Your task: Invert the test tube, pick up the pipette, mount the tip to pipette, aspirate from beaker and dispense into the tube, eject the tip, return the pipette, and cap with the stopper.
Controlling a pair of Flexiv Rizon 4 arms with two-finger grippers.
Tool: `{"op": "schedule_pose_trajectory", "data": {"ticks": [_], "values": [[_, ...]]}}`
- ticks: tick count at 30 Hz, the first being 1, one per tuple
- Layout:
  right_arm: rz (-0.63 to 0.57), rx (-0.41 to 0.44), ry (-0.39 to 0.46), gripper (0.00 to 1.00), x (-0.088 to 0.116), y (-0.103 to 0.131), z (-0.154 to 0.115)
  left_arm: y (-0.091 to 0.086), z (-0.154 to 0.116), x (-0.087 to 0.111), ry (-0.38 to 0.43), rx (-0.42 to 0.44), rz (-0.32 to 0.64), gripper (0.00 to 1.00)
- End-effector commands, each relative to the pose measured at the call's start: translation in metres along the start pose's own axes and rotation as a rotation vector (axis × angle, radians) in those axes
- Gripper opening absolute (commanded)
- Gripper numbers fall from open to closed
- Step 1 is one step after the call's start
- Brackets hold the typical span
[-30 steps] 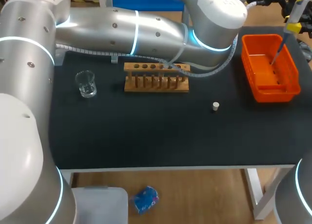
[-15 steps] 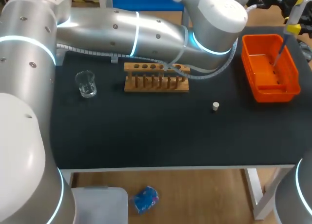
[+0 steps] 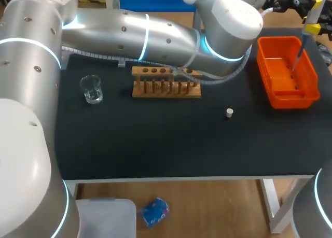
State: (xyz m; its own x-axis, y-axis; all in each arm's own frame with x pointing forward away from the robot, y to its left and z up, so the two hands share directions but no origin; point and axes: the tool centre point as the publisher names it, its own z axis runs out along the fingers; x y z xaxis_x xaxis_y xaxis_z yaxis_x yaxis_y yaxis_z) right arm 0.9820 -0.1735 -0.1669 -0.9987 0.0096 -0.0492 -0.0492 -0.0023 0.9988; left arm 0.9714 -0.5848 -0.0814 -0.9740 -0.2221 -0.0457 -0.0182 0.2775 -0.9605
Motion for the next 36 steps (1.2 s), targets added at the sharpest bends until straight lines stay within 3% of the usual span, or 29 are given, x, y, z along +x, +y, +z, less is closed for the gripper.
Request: {"op": "schedule_pose_trajectory", "data": {"ticks": [1,13,24,36], "values": [[-0.001,0.001,0.01,0.0,-0.001,0.0,-0.002,-0.005,-0.007,-0.001,-0.001,0.564,0.012,0.0],[-0.001,0.001,0.01,0.0,-0.001,0.0,-0.002,-0.021,-0.01,-0.011,0.005,0.6,0.069,0.0],[-0.001,0.001,0.01,0.0,-0.001,0.0,-0.002,-0.017,-0.004,-0.019,0.008,0.596,0.057,0.0],[-0.001,0.001,0.01,0.0,-0.001,0.0,-0.002,-0.008,-0.007,-0.011,-0.004,0.6,0.028,0.0]]}}
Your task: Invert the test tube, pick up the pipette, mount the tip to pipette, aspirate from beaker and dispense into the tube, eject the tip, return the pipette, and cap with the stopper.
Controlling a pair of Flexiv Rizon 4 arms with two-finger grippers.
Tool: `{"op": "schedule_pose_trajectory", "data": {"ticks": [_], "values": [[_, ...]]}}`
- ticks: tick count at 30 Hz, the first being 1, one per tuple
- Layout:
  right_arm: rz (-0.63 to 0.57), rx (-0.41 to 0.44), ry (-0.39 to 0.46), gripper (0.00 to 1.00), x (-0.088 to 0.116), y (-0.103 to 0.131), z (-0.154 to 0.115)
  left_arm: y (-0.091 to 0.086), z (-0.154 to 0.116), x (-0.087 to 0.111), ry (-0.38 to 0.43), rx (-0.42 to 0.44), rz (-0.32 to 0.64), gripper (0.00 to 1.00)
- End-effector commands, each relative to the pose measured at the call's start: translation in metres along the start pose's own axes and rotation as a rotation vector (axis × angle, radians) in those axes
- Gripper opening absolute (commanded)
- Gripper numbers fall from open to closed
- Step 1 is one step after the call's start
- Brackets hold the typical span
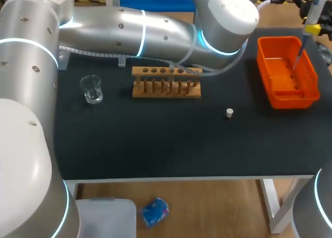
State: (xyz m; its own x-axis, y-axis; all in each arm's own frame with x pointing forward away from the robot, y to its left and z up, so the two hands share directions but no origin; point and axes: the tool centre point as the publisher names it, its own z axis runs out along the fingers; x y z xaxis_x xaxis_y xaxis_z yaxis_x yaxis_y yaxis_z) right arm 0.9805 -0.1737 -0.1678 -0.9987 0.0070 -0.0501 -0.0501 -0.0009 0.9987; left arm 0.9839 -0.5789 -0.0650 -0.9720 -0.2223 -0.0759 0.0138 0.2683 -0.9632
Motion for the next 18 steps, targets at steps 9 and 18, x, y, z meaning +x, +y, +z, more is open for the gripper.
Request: {"op": "schedule_pose_trajectory", "data": {"ticks": [9,18], "values": [[0.0,0.0,0.008,0.0,-0.0022,0.0006,-0.002,0.0101,0.0036,0.0054,-0.002,0.584,-0.016,0.0],[0.0,0.0,0.008,0.0,-0.0022,0.0006,-0.002,0.0156,0.0074,0.0028,-0.009,0.577,-0.024,0.0]]}}
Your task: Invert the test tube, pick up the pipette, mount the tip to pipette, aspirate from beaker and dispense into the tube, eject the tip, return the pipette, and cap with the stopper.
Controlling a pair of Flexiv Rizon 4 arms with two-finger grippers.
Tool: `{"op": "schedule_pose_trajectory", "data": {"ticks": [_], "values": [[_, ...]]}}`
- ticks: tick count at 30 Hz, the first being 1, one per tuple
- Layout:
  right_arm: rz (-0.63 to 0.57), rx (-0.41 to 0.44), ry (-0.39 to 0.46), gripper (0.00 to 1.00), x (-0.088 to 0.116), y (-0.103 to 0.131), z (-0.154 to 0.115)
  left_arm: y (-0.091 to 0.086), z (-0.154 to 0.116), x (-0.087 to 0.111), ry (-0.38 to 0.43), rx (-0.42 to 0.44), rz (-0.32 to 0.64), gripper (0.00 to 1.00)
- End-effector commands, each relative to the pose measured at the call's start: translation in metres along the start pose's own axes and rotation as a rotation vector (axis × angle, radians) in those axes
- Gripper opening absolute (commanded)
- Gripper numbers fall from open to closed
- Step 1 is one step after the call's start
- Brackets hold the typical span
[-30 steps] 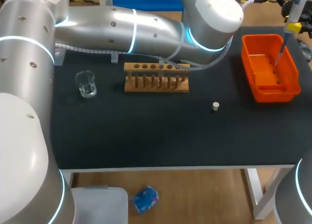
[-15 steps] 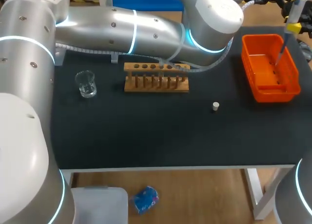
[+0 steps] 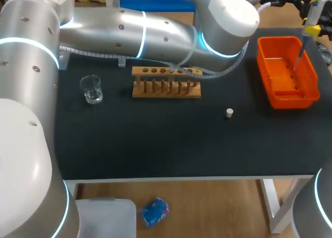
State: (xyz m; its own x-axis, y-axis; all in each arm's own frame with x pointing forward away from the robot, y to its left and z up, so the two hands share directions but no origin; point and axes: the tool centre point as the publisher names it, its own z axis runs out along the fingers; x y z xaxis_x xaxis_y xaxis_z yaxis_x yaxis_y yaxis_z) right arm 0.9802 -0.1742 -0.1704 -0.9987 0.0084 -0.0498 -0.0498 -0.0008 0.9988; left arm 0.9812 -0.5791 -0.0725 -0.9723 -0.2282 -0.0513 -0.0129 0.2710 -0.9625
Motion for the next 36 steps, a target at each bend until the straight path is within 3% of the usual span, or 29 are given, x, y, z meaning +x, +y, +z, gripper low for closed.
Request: {"op": "schedule_pose_trajectory", "data": {"ticks": [1,28,36], "values": [[0.0,0.0,0.009,0.0,-0.003,0.003,-0.001,0.009,0.006,-0.001,-0.002,0.586,0.0,0.0],[0.0,0.0,0.009,0.0,-0.003,0.003,-0.001,0.028,0.013,0.002,-0.025,0.574,-0.036,0.0],[0.0,0.0,0.009,0.0,-0.003,0.003,-0.001,0.008,-0.003,0.002,-0.026,0.614,-0.006,0.0]]}}
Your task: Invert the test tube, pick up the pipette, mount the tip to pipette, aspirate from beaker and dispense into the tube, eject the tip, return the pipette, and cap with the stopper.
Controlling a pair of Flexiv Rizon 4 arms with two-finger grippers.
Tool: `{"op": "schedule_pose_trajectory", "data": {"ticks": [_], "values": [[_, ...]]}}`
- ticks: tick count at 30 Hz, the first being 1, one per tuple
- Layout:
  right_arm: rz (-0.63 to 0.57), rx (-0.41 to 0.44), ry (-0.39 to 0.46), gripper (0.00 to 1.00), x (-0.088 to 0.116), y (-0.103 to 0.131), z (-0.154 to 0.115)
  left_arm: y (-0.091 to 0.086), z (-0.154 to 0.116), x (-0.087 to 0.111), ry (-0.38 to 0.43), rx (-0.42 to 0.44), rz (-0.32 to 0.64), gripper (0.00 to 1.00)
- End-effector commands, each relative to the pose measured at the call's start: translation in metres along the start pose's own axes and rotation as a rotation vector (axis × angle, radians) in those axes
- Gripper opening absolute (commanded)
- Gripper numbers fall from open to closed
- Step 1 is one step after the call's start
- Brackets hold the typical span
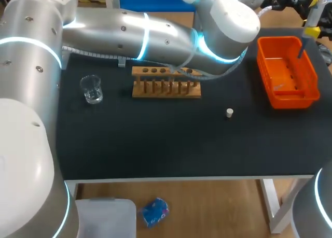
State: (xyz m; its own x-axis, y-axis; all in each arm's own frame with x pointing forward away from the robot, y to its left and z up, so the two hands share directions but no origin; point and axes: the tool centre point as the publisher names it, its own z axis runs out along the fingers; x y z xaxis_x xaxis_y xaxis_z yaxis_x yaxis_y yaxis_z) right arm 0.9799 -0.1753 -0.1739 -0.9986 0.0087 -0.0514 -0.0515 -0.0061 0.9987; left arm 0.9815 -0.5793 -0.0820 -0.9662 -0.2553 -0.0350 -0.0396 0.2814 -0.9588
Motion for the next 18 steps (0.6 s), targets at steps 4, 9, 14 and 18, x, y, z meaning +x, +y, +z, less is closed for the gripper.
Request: {"op": "schedule_pose_trajectory", "data": {"ticks": [4,9,14,18], "values": [[0.001,0.005,0.01,0.0,-0.003,0.007,0.0,-0.02,-0.026,0.0,0.011,0.701,0.023,0.0],[0.001,0.005,0.01,0.0,-0.003,0.007,0.0,-0.033,-0.054,0.001,0.054,0.786,0.008,1.0],[0.001,0.005,0.01,0.0,-0.003,0.007,0.0,-0.035,-0.085,0.012,0.094,0.762,0.009,1.0],[0.001,0.005,0.01,0.0,-0.003,0.007,0.0,-0.026,-0.112,0.025,0.126,0.711,-0.005,1.0]]}}
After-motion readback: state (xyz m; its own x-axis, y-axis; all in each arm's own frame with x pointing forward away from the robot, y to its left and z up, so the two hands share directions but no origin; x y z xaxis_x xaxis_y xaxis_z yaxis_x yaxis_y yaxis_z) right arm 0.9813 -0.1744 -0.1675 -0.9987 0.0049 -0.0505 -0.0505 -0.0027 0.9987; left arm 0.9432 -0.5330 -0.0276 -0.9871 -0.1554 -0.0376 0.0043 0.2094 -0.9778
